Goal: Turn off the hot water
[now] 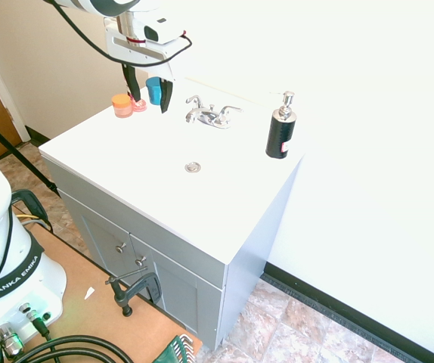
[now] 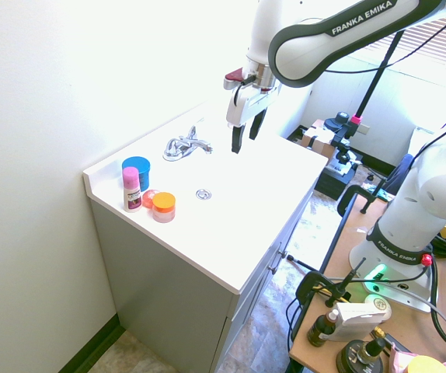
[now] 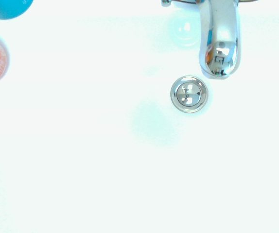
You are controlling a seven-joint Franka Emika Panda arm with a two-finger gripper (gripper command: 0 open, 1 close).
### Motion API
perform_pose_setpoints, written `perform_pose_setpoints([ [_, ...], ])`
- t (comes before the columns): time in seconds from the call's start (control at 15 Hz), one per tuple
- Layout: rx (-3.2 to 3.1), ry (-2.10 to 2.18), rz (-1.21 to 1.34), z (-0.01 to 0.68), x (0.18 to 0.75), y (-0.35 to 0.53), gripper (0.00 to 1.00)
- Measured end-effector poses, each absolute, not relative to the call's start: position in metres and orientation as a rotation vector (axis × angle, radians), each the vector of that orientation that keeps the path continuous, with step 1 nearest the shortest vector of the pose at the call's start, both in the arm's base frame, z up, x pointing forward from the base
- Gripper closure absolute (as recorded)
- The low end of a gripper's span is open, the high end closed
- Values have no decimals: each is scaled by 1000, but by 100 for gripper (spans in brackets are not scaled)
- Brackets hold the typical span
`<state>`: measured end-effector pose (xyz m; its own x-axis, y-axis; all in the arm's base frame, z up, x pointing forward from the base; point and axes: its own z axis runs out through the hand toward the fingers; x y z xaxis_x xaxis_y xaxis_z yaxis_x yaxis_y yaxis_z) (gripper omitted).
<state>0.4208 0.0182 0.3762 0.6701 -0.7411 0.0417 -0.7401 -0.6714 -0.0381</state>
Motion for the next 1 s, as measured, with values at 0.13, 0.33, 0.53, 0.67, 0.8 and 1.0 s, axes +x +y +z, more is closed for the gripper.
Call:
perform_pose_setpoints([
  [0.13, -2854, 1266, -90, 376, 423, 20, 0],
  [0.33, -2852, 1305, -291, 380, 445, 43, 0],
  [0.53, -2829, 1414, -521, 372, 485, 53, 0],
  [0.67, -2826, 1488, -653, 362, 510, 44, 0],
  [0.8, -2838, 1525, -726, 346, 526, 40, 0],
  [1.0, -2875, 1531, -747, 325, 540, 49, 0],
])
